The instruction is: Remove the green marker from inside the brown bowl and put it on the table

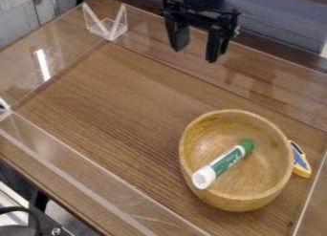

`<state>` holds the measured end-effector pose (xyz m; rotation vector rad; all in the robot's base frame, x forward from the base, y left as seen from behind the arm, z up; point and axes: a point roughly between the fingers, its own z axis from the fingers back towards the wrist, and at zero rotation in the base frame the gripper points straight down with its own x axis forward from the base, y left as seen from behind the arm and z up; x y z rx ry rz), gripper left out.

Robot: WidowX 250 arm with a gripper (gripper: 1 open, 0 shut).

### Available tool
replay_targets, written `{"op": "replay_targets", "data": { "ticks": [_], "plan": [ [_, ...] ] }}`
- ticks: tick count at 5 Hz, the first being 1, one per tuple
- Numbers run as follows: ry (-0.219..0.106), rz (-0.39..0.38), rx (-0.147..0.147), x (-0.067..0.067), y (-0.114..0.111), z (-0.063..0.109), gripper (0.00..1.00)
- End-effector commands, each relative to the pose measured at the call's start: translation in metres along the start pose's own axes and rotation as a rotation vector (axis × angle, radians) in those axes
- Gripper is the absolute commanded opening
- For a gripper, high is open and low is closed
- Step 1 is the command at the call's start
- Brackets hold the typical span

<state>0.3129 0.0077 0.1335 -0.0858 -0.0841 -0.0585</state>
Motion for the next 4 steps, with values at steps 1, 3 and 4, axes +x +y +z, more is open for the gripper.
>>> {"op": "replay_targets", "data": {
  "ticks": [1, 3, 4],
  "plan": [
    [-0.097, 0.016, 0.001, 0.0024, 0.0007, 0.0227, 1.0],
    [-0.115, 0.02, -0.013, -0.0028, -0.0024, 0.0177, 1.0],
    [-0.13, 0.023, -0.015, -0.0017, -0.0026, 0.0151, 1.0]
  ]
}}
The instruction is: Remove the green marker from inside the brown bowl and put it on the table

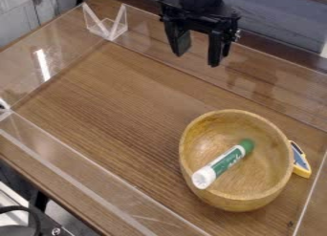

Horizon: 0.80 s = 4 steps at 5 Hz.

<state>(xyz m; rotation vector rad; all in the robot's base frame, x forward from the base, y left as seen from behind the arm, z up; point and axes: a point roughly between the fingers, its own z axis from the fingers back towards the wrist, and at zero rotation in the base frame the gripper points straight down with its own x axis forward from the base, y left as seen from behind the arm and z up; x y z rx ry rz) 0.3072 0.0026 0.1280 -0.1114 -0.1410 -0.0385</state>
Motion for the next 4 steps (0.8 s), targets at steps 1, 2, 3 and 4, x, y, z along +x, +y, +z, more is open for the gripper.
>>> {"op": "replay_targets", "data": {
  "ticks": [1, 2, 3, 4],
  "plan": [
    [-0.082, 0.002, 0.011, 0.007, 0.0025, 0.0195, 1.0],
    [-0.09, 0.005, 0.012, 0.0078, 0.0027, 0.0182, 1.0],
    [-0.098, 0.005, 0.015, 0.0096, 0.0037, 0.0175, 1.0],
    [-0.102, 0.007, 0.016, 0.0105, 0.0044, 0.0167, 1.0]
  ]
}}
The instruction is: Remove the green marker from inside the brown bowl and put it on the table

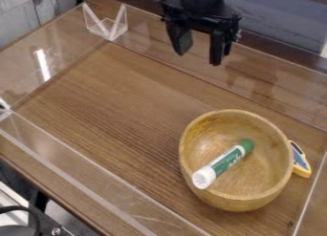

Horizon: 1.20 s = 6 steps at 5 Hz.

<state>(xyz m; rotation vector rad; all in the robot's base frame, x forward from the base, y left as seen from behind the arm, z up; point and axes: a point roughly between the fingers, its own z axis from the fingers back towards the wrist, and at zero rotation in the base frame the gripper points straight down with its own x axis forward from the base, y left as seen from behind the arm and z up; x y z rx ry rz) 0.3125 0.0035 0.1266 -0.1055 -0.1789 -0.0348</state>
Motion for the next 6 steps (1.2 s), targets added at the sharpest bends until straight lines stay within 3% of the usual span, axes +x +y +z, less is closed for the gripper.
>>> {"op": "replay_targets", "data": {
  "ticks": [1, 4, 6],
  "plan": [
    [-0.067, 0.01, 0.011, 0.007, 0.004, 0.017, 1.0],
    [-0.074, 0.021, 0.016, 0.007, 0.005, 0.016, 1.0],
    [-0.037, 0.026, 0.014, -0.001, -0.001, 0.003, 1.0]
  ]
}}
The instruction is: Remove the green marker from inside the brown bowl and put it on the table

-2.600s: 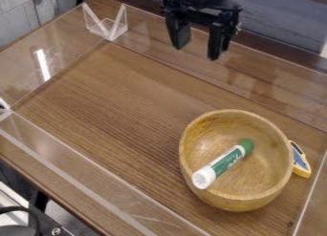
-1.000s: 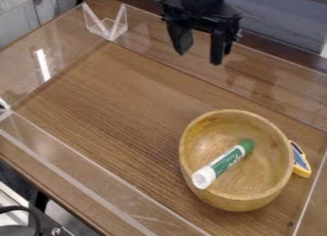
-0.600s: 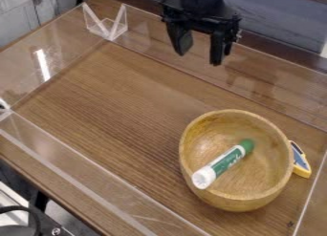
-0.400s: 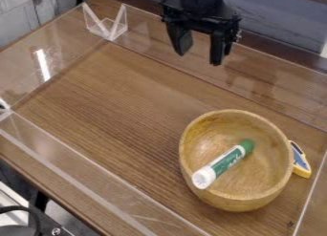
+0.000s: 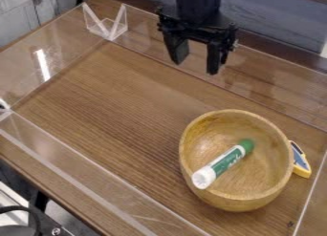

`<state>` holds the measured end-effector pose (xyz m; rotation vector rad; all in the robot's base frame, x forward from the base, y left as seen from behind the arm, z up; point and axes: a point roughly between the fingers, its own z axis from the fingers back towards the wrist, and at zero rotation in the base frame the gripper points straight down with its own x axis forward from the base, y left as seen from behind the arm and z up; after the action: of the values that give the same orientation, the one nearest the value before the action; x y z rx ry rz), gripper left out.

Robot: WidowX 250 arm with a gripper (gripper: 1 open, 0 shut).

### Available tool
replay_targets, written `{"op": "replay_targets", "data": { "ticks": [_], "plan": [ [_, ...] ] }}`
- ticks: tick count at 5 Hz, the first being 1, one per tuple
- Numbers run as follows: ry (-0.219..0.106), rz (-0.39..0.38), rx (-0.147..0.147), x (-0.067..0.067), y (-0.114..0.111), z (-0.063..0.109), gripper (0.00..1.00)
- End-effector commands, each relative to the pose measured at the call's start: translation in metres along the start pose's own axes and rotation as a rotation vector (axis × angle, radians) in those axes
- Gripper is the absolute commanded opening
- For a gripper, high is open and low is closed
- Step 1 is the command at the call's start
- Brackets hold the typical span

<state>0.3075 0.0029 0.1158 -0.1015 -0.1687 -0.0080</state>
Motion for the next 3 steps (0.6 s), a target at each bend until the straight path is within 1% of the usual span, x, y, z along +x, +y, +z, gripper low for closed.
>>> {"op": "replay_targets", "data": {
  "ticks": [1, 3],
  "plan": [
    [-0.03, 0.003, 0.006, 0.002, -0.005, 0.006, 1.0],
    [0.005, 0.007, 0.004, -0.006, -0.011, -0.006, 1.0]
  ]
}}
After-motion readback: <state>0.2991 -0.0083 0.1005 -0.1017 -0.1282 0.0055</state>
